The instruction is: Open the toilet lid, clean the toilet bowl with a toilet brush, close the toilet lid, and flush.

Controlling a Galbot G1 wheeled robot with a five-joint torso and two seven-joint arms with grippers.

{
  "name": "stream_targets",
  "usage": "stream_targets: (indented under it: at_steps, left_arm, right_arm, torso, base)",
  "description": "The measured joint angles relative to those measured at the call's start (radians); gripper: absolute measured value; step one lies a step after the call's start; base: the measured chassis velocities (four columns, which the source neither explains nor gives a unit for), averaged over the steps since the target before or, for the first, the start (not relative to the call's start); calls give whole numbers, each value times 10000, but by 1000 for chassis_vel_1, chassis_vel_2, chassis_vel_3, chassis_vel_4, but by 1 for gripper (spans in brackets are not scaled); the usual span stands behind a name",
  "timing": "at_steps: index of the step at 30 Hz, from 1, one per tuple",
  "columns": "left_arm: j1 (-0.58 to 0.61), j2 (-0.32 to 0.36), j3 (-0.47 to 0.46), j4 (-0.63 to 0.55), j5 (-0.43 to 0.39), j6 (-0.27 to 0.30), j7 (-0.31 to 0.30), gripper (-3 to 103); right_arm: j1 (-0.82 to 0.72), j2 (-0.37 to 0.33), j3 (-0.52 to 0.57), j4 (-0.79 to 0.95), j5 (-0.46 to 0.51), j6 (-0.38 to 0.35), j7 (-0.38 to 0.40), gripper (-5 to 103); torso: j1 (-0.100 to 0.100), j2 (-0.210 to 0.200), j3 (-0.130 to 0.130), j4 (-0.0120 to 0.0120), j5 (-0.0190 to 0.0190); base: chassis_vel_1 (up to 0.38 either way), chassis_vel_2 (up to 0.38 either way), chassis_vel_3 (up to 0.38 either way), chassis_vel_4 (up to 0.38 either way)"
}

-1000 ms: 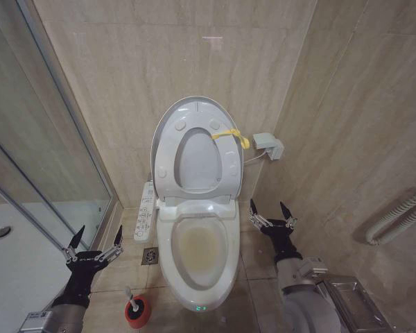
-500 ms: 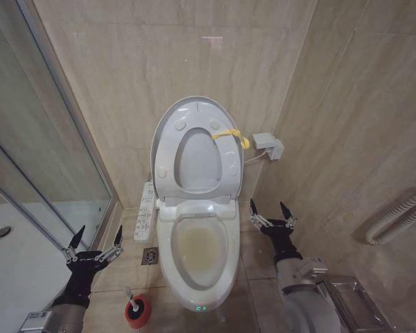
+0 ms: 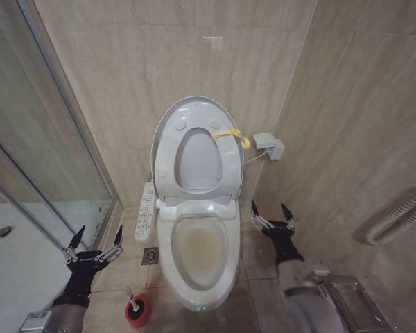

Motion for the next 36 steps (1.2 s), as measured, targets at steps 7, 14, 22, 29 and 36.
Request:
stream_targets:
  at_steps: [7,14,22,29,36]
  left_arm:
    - [0,0,1,0,0,-1,0,100]
    - [0,0,1,0,0,-1,0,100]
    - [0,0,2,0,0,-1,0,100]
    - [0,0,1,1,0,-1,0,100]
    - [0,0,1,1,0,-1,1,100]
  right_arm:
    - [-1830,-145,955,595,128,664,-343,100]
    - [-3292,-178,1445,906,332,1680,-930,100]
    - [-2432,35,839,173,372,2008,-1452,100]
    - [-1315,288,455,-591,157,2257,-1462,100]
    - [-662,140,388,-943,240,2281,-1592,100]
  torso:
    - [0,0,-1,-1,1]
    - [-2,0,-1,-2,2]
    - [-1,0,0,0,-2]
    - [-1,0,1,2,0]
    - [0,-1,1,1,0]
  base:
    - [0,0,0,0]
    - [0,0,0,0]
    - [0,0,0,0]
    - [0,0,0,0]
    - [0,0,0,0]
